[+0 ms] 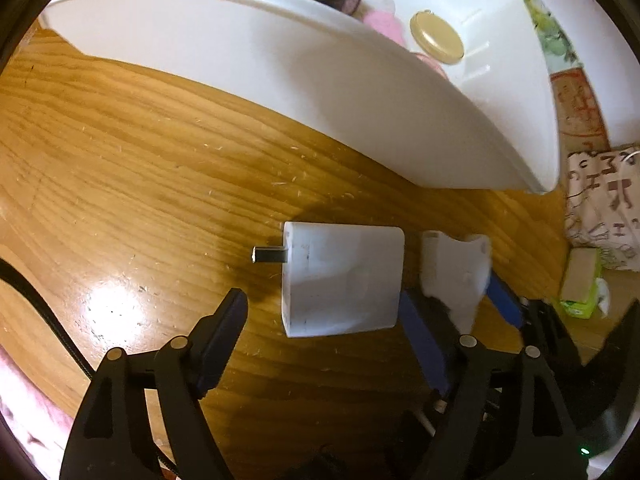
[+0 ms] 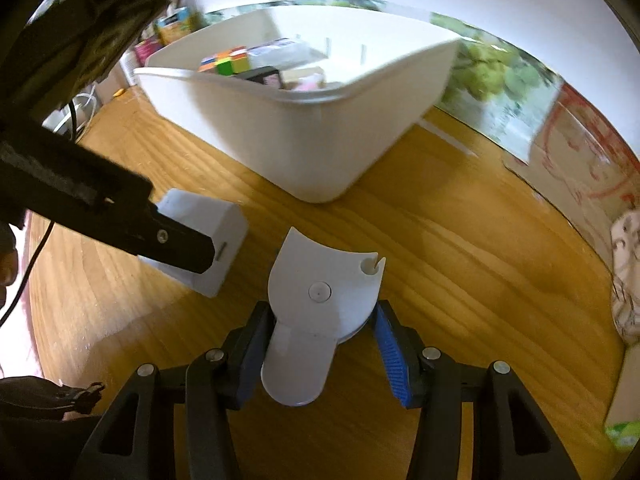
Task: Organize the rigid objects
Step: 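Grasp the white charger with the left tool while the right tool grasps the white stand, then lift the charger and stand off the desk with both tools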
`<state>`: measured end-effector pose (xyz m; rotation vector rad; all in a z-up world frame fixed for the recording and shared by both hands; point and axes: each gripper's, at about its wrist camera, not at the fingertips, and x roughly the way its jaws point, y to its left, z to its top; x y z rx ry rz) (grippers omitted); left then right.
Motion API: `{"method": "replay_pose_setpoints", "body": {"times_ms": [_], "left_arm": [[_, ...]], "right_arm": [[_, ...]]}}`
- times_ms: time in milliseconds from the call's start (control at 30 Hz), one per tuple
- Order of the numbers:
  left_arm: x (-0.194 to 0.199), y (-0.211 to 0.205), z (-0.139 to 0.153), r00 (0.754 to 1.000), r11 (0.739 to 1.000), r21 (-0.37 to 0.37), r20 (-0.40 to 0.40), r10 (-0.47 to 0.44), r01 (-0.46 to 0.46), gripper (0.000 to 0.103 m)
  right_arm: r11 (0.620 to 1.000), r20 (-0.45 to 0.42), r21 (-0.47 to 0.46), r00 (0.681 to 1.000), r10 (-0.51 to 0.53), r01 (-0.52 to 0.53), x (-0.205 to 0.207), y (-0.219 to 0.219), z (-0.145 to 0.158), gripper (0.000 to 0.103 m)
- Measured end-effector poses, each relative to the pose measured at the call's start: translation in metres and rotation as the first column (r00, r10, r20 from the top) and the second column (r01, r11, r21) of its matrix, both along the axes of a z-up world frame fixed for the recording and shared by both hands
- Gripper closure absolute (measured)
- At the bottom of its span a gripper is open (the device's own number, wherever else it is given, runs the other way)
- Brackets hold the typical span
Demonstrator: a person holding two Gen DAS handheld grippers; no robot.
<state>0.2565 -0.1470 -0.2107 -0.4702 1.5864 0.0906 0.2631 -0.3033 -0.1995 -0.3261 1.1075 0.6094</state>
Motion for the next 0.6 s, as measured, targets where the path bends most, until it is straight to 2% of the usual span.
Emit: {"method": "replay_pose_setpoints", "body": {"times_ms": [100, 233, 300, 367, 400, 600], "left_arm": [[0.008, -0.013, -0.009, 0.999, 0.999, 0.036, -0.030, -0.017, 0.018, 0.022], [0.021, -0.027, -0.011, 0.999, 0.994, 0.102, -0.033, -0.039, 0.042, 0.024], [0.024, -0.030, -0.010, 0.998, 0.989, 0.137, -0.031, -0.050, 0.054, 0.028], [0.028, -0.033, -0.010, 0.998, 0.989, 0.138, -0.025, -0.056, 0.058, 0.033], [0.028, -0.034, -0.008, 0.998, 0.989, 0.133, -0.013, -0.056, 0.057, 0.041], [0.007, -0.018, -0.003, 0.999, 0.994, 0.094, -0.008, -0.047, 0.047, 0.042]], "right_arm": [[0.999, -0.030, 0.004, 0.999, -0.046, 0.046, 0.002, -0.012, -0.001, 0.051], [0.995, -0.057, 0.009, 0.993, -0.103, 0.104, 0.007, -0.025, -0.002, 0.051], [0.991, -0.100, 0.020, 0.986, -0.133, 0.135, 0.010, -0.032, -0.003, 0.051], [0.985, -0.141, 0.044, 0.977, -0.162, 0.169, 0.012, -0.037, -0.002, 0.051], [0.982, -0.155, 0.046, 0.973, -0.174, 0.183, 0.011, -0.039, -0.002, 0.051], [0.965, -0.215, 0.034, 0.945, -0.248, 0.261, 0.003, -0.041, 0.000, 0.051]]}}
